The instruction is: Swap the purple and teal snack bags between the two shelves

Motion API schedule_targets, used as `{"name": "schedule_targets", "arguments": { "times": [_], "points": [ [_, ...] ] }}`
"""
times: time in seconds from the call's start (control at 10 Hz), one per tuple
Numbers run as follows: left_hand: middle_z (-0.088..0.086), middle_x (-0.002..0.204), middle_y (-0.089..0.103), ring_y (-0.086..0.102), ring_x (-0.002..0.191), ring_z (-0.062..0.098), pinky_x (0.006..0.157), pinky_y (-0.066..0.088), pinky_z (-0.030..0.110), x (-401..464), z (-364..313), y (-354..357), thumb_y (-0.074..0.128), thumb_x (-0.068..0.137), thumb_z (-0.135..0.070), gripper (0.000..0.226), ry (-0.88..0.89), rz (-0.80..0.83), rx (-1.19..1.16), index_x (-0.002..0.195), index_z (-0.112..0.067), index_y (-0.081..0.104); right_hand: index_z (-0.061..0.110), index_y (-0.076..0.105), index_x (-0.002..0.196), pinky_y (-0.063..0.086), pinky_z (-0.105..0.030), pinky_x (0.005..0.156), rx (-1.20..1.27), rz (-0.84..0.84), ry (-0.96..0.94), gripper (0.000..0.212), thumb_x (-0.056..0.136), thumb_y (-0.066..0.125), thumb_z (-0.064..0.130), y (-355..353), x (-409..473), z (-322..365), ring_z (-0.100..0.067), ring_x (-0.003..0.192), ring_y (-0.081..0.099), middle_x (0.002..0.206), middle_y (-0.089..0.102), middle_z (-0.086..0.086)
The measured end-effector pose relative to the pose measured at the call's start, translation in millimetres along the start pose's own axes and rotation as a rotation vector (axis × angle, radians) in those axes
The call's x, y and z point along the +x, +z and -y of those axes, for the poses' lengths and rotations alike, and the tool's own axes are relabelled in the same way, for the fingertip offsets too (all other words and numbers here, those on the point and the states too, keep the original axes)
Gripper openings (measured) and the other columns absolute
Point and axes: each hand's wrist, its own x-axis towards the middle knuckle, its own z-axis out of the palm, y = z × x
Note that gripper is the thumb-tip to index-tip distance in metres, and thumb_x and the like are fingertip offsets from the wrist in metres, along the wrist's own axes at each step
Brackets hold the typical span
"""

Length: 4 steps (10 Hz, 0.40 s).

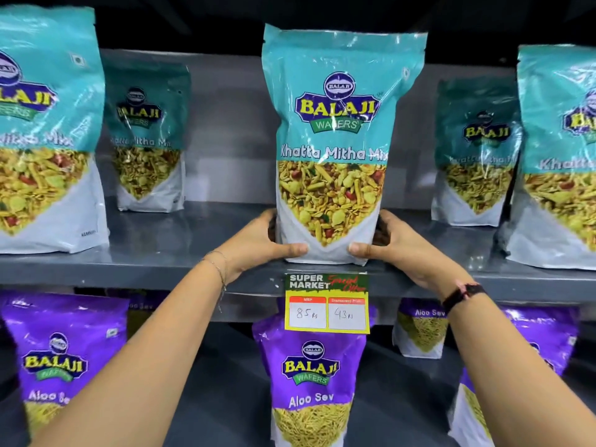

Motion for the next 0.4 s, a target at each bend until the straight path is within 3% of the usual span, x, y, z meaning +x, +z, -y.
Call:
{"name": "schedule_targets", "arguments": {
  "times": [0.2, 0.3, 0.4],
  "points": [
    [0.006, 0.136, 0.047, 0.048, 0.117, 0.018, 0.105, 0.038, 0.034, -0.1, 3.0, -0.7, 0.074, 0.065, -0.021, 0.077, -0.012, -0.017, 0.023, 0.129, -0.014, 0.032, 0.017, 0.039, 0.124, 0.043, -0.031, 0.098, -0.005, 0.020, 0.007, 0.081, 0.051, 0.073, 0.030, -0.9, -1.5, 0.5, -0.014, 0.111, 0.055, 0.123, 0.056, -0.003],
    [0.007, 0.137, 0.046, 0.047, 0.115, 0.016, 0.104, 0.037, 0.032, -1.0, 1.3, -0.5, 0.073, 0.067, -0.020, 0.076, 0.002, -0.008, 0.034, 0.130, -0.014, 0.031, 0.015, 0.036, 0.126, 0.041, -0.032, 0.101, 0.004, 0.040, 0.005, 0.081, 0.054, 0.071, 0.028, -0.6, -2.0, 2.9, -0.016, 0.116, 0.052, 0.129, 0.053, -0.006],
    [0.007, 0.145, 0.034, 0.039, 0.123, 0.016, 0.106, 0.031, 0.029, -7.8, -3.1, 0.6, 0.067, 0.074, -0.023, 0.082, -0.009, -0.085, 0.001, 0.136, -0.013, 0.016, 0.016, 0.028, 0.133, 0.031, -0.034, 0.110, 0.001, -0.036, -0.050, 0.087, 0.057, 0.070, 0.029, 0.2, -8.1, 5.9, -0.015, 0.128, 0.040, 0.141, 0.041, -0.005]
  ]
}}
